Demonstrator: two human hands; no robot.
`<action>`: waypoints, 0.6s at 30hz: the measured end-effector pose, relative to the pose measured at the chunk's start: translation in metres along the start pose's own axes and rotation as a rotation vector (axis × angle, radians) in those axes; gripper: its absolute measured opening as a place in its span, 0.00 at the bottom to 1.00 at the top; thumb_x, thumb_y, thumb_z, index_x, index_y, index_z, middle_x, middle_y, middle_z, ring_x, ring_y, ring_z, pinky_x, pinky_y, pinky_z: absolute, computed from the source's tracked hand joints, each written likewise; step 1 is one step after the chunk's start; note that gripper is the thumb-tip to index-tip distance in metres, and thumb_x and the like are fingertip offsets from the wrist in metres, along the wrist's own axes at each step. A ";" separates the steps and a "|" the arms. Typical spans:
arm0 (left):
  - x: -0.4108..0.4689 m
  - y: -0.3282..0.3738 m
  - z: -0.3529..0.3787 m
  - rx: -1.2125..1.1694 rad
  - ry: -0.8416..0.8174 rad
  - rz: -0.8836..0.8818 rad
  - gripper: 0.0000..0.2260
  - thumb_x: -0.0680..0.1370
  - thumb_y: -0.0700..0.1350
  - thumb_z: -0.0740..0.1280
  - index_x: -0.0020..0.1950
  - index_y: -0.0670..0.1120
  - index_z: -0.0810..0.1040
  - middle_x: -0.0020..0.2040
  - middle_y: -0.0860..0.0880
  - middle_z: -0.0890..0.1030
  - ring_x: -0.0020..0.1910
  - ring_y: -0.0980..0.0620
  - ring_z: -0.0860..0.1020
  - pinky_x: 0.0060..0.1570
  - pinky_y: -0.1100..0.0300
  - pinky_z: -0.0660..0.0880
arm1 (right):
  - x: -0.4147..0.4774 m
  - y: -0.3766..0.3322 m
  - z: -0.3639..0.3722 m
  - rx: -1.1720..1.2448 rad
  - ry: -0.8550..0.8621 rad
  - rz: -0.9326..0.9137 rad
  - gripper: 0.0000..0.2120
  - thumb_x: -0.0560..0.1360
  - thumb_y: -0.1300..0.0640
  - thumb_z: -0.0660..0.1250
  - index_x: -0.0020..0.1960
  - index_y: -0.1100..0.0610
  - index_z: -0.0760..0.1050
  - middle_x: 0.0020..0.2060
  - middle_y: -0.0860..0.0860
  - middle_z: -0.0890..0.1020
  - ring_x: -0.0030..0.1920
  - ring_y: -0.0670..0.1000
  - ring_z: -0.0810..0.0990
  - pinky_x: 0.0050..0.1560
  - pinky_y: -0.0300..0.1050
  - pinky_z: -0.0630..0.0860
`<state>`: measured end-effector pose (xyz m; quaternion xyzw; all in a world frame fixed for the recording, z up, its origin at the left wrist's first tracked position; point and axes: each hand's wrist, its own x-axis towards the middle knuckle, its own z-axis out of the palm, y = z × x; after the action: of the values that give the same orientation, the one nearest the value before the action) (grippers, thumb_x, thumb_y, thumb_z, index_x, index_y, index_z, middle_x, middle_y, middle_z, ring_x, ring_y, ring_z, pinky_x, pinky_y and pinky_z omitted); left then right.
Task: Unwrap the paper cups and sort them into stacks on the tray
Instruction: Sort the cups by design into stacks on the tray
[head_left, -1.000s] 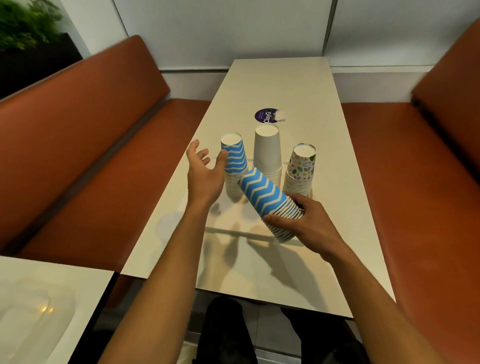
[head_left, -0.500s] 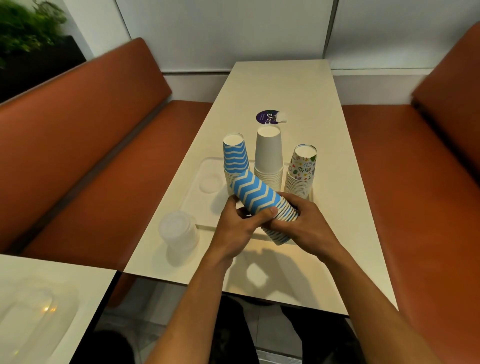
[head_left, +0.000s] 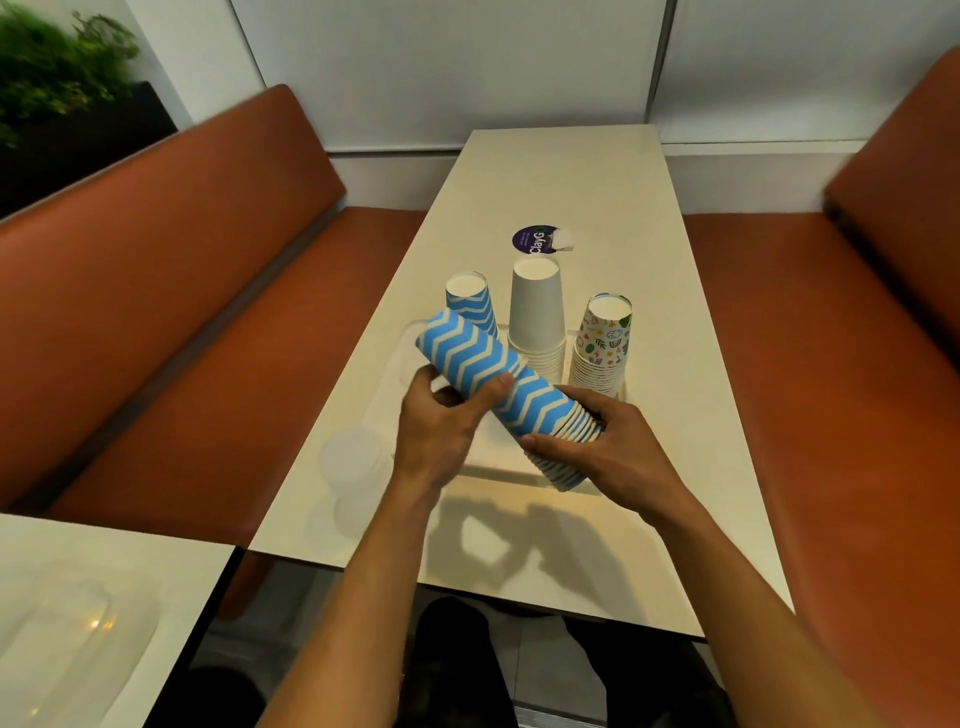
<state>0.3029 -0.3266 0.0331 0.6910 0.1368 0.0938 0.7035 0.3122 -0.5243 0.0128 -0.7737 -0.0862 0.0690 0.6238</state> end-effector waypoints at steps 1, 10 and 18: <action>0.010 0.004 -0.003 -0.007 0.034 0.036 0.25 0.71 0.45 0.81 0.64 0.42 0.77 0.52 0.49 0.87 0.49 0.54 0.86 0.46 0.60 0.81 | 0.001 0.001 -0.001 0.005 0.014 0.013 0.25 0.64 0.49 0.85 0.60 0.46 0.83 0.47 0.41 0.87 0.48 0.41 0.85 0.52 0.41 0.82; 0.100 0.046 -0.003 0.366 0.207 0.381 0.37 0.66 0.58 0.83 0.70 0.51 0.71 0.58 0.59 0.83 0.52 0.61 0.83 0.57 0.56 0.81 | 0.003 0.005 -0.011 0.031 0.068 0.068 0.25 0.65 0.48 0.83 0.60 0.48 0.83 0.49 0.43 0.87 0.48 0.42 0.85 0.47 0.36 0.81; 0.124 0.005 0.012 0.643 0.088 0.299 0.41 0.70 0.57 0.80 0.76 0.50 0.62 0.67 0.48 0.80 0.63 0.46 0.81 0.61 0.45 0.79 | 0.002 0.004 -0.013 0.041 0.066 0.069 0.25 0.65 0.49 0.84 0.60 0.46 0.83 0.49 0.43 0.87 0.51 0.46 0.86 0.56 0.47 0.83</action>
<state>0.4240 -0.2986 0.0308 0.8847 0.0870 0.1776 0.4222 0.3171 -0.5376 0.0115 -0.7651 -0.0374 0.0667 0.6394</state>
